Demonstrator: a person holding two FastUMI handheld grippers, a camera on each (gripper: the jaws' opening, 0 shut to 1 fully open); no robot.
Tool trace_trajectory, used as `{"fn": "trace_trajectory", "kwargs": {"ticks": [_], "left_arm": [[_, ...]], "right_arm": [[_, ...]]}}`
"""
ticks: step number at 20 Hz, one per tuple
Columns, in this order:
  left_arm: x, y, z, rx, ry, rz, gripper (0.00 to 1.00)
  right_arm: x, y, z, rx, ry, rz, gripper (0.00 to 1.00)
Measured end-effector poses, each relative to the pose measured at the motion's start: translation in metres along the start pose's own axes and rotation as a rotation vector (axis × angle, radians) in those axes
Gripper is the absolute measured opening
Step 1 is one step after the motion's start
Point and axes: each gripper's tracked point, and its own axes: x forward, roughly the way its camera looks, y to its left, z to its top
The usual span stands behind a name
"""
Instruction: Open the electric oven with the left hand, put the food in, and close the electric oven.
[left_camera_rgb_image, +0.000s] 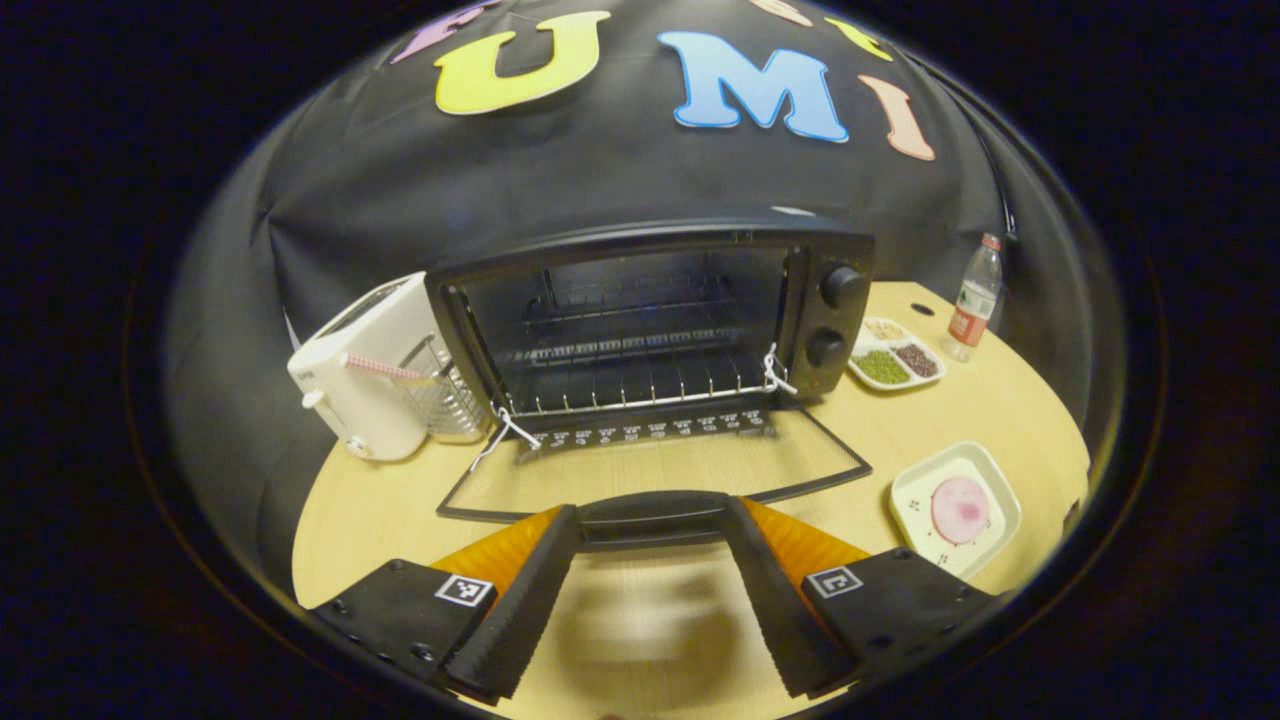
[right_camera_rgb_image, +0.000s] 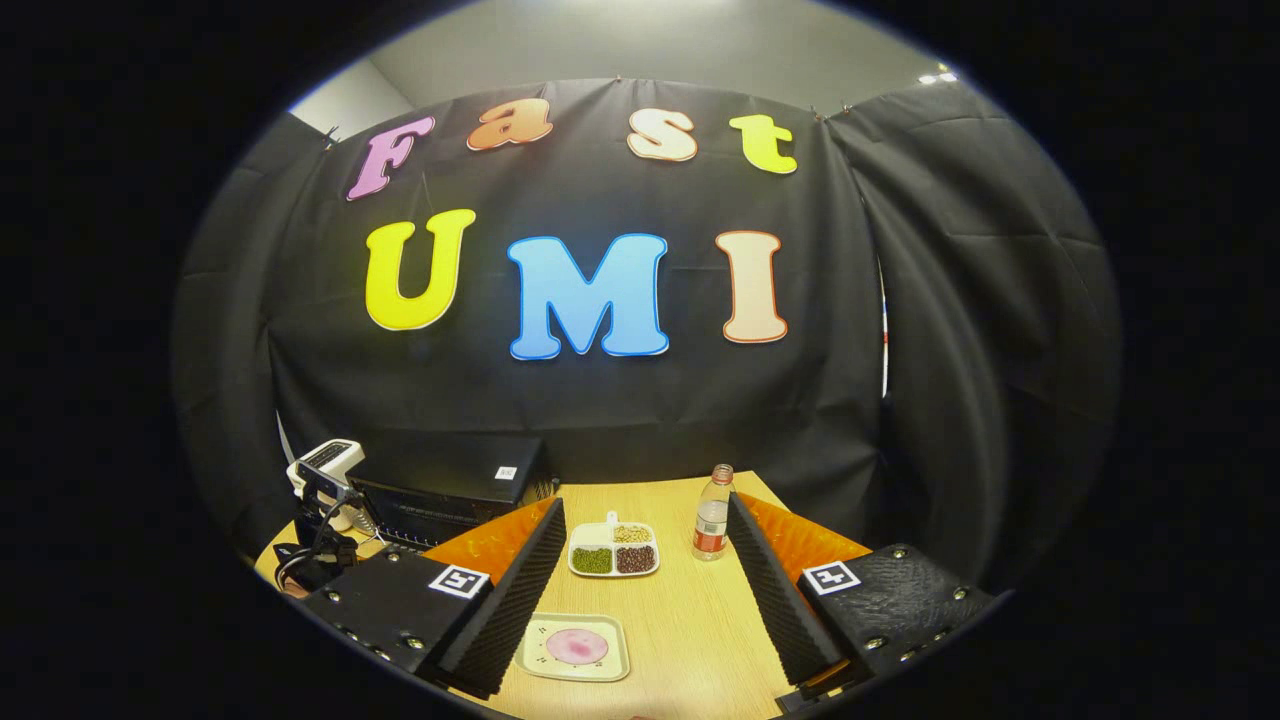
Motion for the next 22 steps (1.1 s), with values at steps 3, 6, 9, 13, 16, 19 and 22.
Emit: {"fn": "trace_trajectory", "kwargs": {"ticks": [3, 6, 9, 13, 16, 19, 22], "left_arm": [[-0.016, 0.001, 0.028, 0.0, -0.073, 0.001, 0.98], [-0.056, -0.004, 0.08, 0.014, -0.212, -0.001, 1.0], [-0.111, -0.012, 0.14, 0.001, -0.372, -0.013, 0.98], [-0.192, -0.016, 0.208, -0.056, -0.581, -0.037, 0.97], [-0.241, -0.005, 0.236, -0.077, -0.674, -0.027, 1.0], [-0.272, 0.012, 0.241, -0.091, -0.719, 0.001, 0.97], [-0.28, 0.034, 0.229, -0.098, -0.709, 0.045, 0.97]], "right_arm": [[0.005, -0.001, -0.009, -0.005, 0.029, 0.01, 0.98], [0.016, 0.002, -0.03, 0.017, 0.114, 0.058, 0.98], [0.036, 0.004, -0.074, 0.052, 0.28, 0.133, 0.99], [0.058, 0.005, -0.136, 0.104, 0.528, 0.19, 0.98], [0.07, 0.008, -0.188, 0.116, 0.686, 0.205, 0.99], [0.077, 0.002, -0.233, 0.091, 0.813, 0.181, 0.99], [0.086, -0.001, -0.264, 0.029, 0.89, 0.157, 0.99]]}}
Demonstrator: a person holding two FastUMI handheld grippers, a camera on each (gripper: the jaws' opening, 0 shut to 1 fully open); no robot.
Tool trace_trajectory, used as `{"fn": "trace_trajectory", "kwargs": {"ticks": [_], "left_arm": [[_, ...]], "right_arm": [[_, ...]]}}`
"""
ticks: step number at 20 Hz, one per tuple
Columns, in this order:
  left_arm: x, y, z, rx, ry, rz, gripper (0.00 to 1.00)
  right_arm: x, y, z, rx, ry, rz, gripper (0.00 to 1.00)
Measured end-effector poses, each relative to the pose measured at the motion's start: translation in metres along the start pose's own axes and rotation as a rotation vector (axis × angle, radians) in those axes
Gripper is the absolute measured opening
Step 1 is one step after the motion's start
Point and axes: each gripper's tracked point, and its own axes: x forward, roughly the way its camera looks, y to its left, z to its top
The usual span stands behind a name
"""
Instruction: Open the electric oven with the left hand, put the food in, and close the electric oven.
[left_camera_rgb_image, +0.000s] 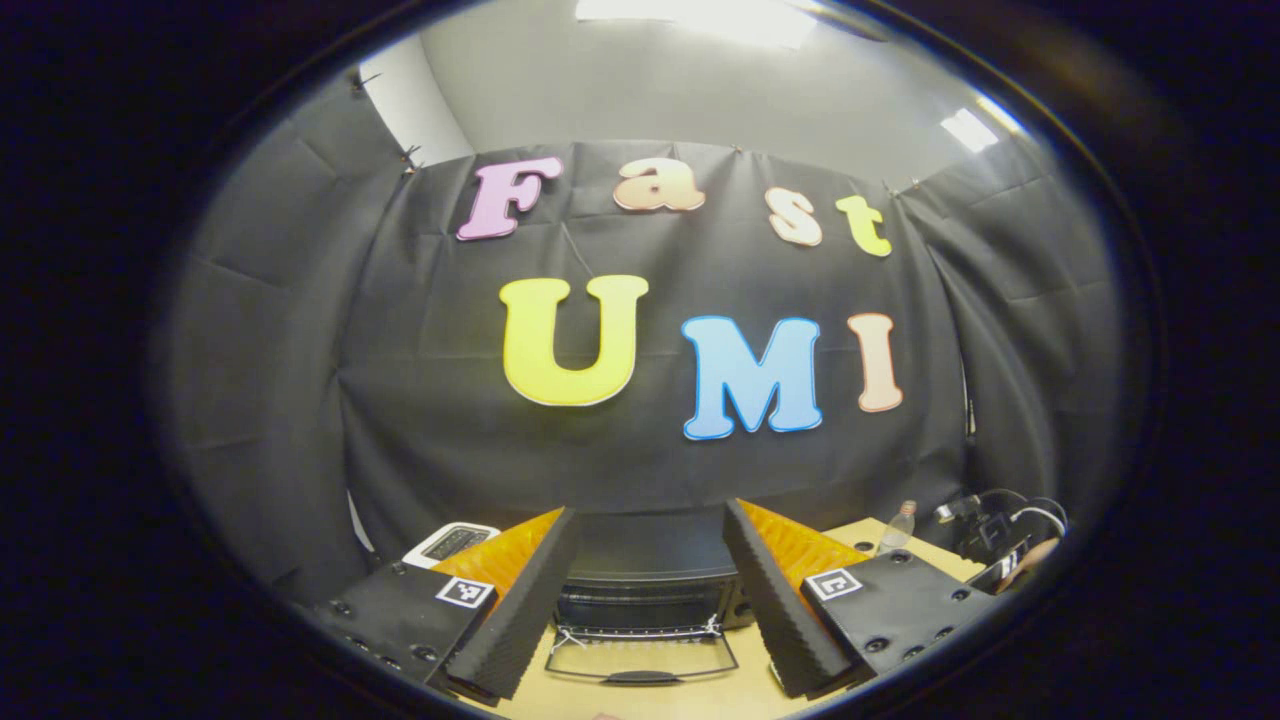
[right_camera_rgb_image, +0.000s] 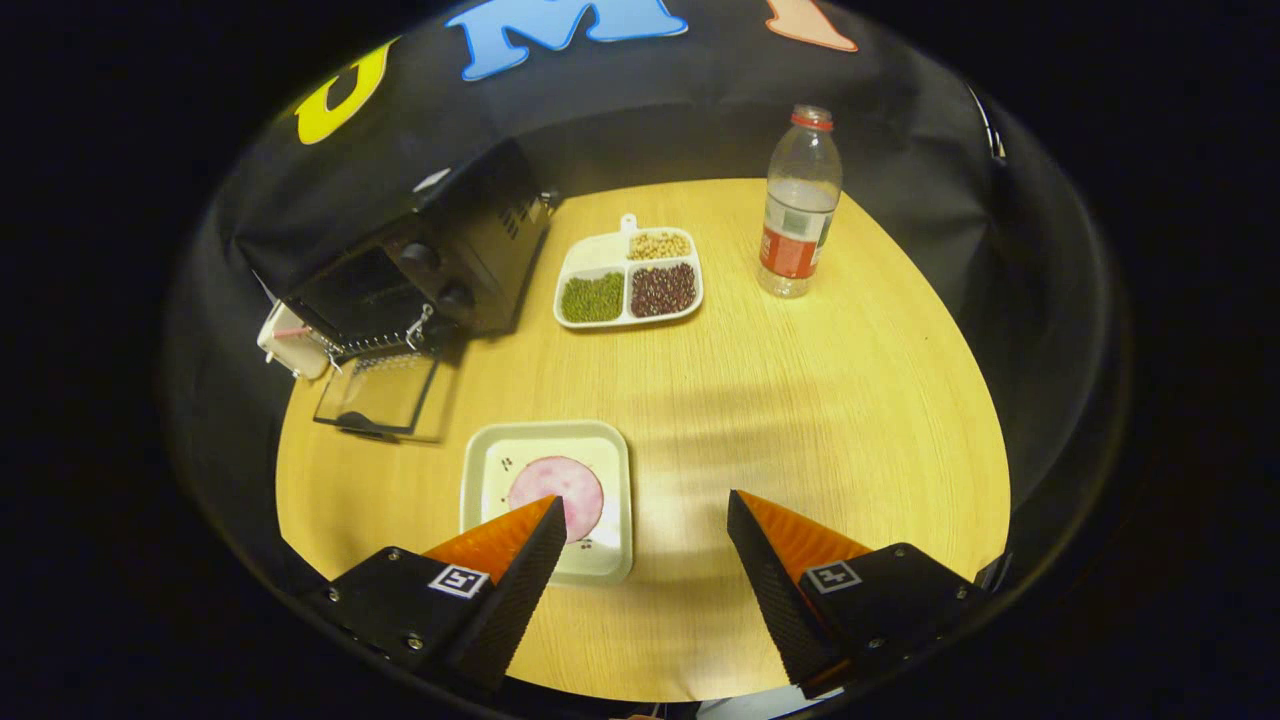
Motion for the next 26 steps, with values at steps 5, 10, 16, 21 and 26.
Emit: {"fn": "trace_trajectory", "kwargs": {"ticks": [5, 10, 16, 21, 26], "left_arm": [[-0.021, 0.035, -0.016, -0.003, 0.047, 0.082, 1.0], [-0.028, 0.047, -0.02, -0.009, 0.072, 0.111, 0.98], [-0.023, 0.02, -0.023, -0.033, 0.079, 0.061, 1.0], [-0.017, -0.009, -0.023, -0.033, 0.086, 0.003, 1.0], [-0.014, -0.033, -0.01, -0.012, 0.071, -0.019, 1.0]], "right_arm": [[0.036, 0.005, -0.011, -0.043, 0.076, -0.03, 0.99], [0.06, -0.004, -0.022, -0.115, 0.145, -0.096, 0.99], [0.067, 0.012, -0.022, -0.108, 0.211, -0.026, 0.85], [0.103, 0.007, -0.038, -0.059, 0.296, 0.049, 0.11], [0.082, -0.009, -0.031, 0.127, 0.328, 0.199, 0.01]]}}
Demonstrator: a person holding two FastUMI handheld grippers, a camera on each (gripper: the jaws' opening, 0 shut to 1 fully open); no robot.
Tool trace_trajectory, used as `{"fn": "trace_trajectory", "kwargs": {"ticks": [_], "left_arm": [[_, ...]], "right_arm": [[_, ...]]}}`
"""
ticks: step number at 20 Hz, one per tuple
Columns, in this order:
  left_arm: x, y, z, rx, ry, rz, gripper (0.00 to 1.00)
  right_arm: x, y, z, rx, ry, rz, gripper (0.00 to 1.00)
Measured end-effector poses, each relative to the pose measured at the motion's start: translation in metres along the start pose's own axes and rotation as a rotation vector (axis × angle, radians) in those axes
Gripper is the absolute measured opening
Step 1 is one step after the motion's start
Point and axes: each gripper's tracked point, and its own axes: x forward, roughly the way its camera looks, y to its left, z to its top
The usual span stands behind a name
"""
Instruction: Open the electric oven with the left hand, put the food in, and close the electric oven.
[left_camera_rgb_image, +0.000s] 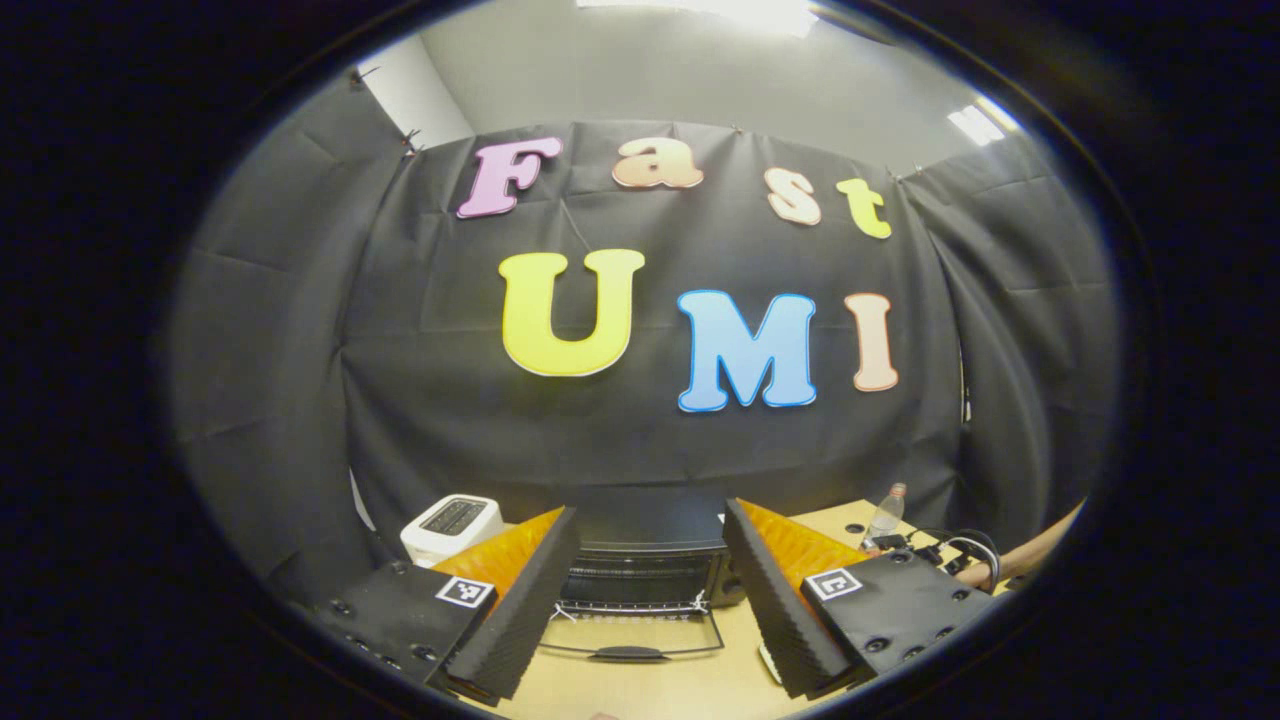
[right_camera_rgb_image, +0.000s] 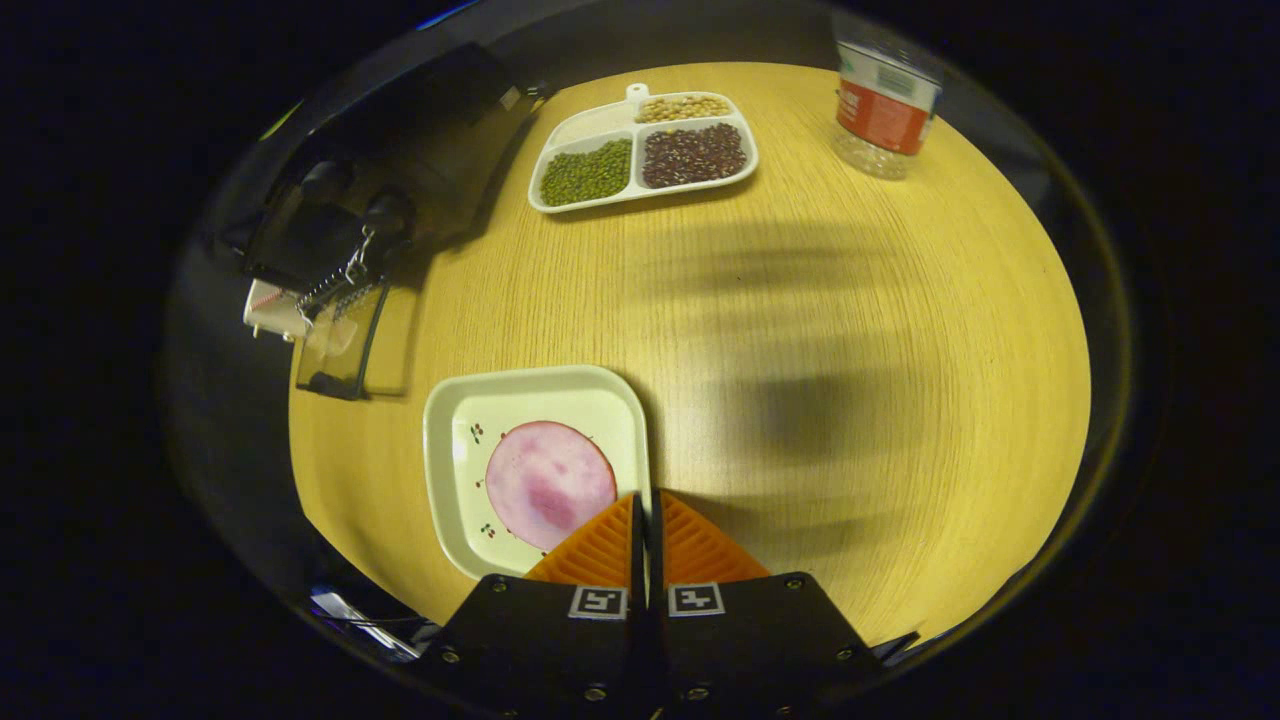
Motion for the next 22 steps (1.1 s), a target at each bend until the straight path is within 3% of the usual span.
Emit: {"fn": "trace_trajectory", "kwargs": {"ticks": [6, 11, 14, 18, 22], "left_arm": [[0.005, -0.025, 0.009, -0.016, 0.005, 0.027, 0.98], [0.002, -0.031, 0.013, -0.013, 0.02, 0.084, 1.0], [0.002, -0.034, 0.021, -0.032, 0.003, 0.085, 1.0], [0.013, -0.027, 0.03, -0.047, -0.026, 0.031, 1.0], [0.021, 0.003, 0.032, -0.022, -0.05, -0.013, 1.0]], "right_arm": [[-0.011, -0.024, -0.016, 0.281, -0.016, 0.35, 0.0], [-0.004, -0.024, -0.027, 0.418, -0.041, 0.537, 0.01], [-0.003, -0.021, -0.029, 0.442, -0.051, 0.527, 0.0], [-0.024, -0.008, -0.033, 0.437, -0.122, 0.487, 0.0], [-0.054, 0.033, -0.038, 0.462, -0.222, 0.459, 0.01]]}}
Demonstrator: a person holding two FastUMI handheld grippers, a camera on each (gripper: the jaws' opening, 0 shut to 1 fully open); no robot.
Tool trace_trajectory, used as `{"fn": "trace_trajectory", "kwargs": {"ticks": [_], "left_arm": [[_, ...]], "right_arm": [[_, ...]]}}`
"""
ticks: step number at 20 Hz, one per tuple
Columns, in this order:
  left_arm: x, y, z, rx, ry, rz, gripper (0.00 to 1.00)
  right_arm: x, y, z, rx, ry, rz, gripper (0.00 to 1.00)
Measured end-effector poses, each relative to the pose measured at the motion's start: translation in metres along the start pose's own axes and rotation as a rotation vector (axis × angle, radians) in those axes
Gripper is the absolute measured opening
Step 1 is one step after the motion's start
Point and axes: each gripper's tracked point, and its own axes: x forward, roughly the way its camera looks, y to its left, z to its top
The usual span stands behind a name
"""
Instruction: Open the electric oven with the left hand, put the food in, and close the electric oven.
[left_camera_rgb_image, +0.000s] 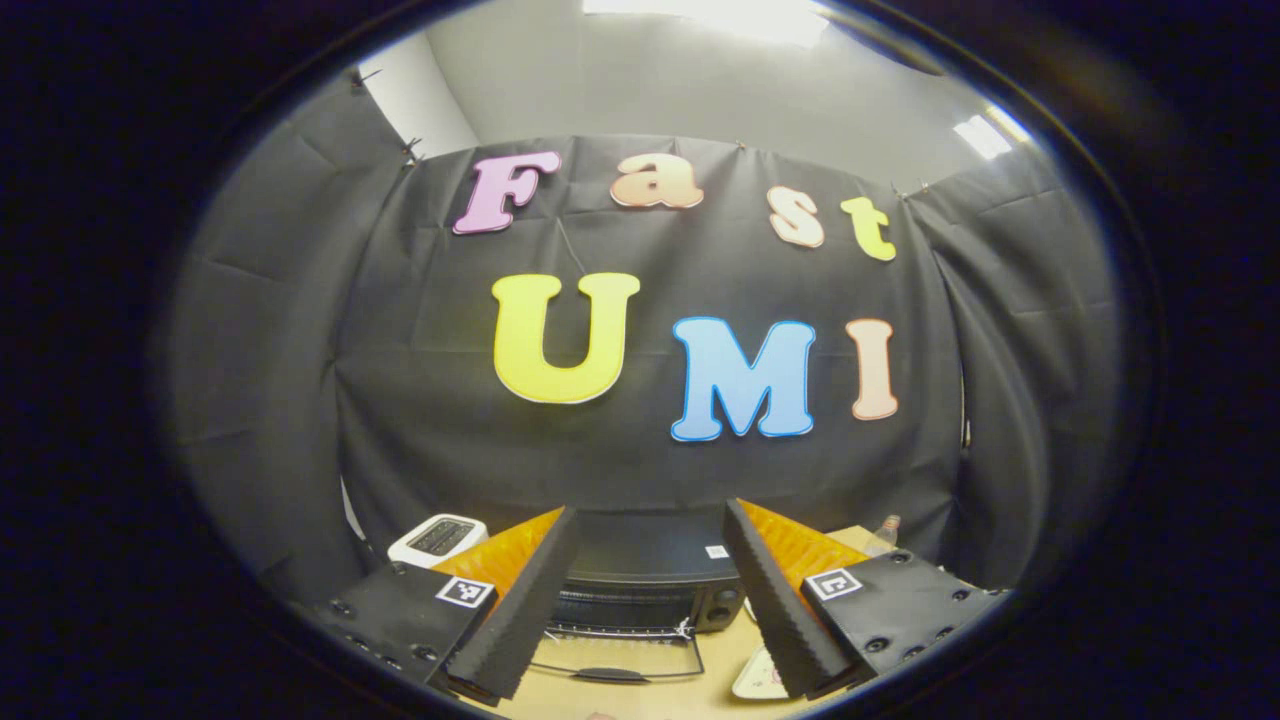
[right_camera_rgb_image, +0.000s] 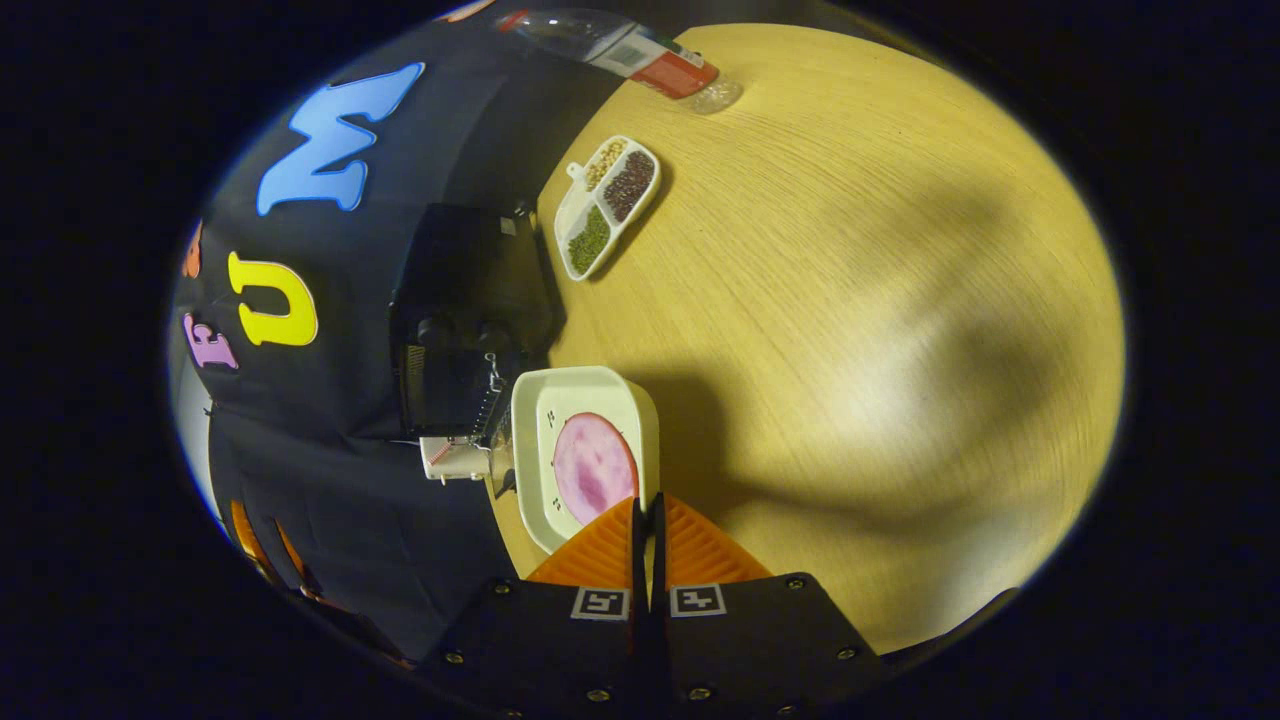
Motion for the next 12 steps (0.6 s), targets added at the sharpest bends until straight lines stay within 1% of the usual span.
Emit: {"fn": "trace_trajectory", "kwargs": {"ticks": [1, 2, 6, 7, 8, 9, 12], "left_arm": [[0.002, 0.009, -0.002, 0.003, -0.001, -0.011, 0.97], [0.003, 0.018, -0.003, 0.007, -0.002, -0.021, 1.0], [0.006, 0.05, -0.009, 0.002, -0.008, -0.064, 1.0], [0.007, 0.058, -0.009, 0.0, -0.009, -0.072, 0.97], [0.006, 0.067, -0.009, -0.001, -0.01, -0.077, 0.97], [0.006, 0.076, -0.008, -0.001, -0.014, -0.079, 1.0], [0.003, 0.1, -0.009, -0.003, -0.017, -0.076, 1.0]], "right_arm": [[0.001, 0.012, -0.005, 0.004, -0.025, -0.005, 0.0], [0.002, 0.026, -0.012, 0.009, -0.05, -0.005, 0.01], [0.025, 0.079, -0.036, 0.049, -0.112, 0.009, 0.0], [0.033, 0.091, -0.04, 0.048, -0.122, 0.01, 0.0], [0.04, 0.102, -0.044, 0.047, -0.135, 0.01, 0.01], [0.049, 0.112, -0.045, 0.054, -0.148, 0.006, 0.01], [0.078, 0.137, -0.046, 0.094, -0.18, -0.012, 0.01]]}}
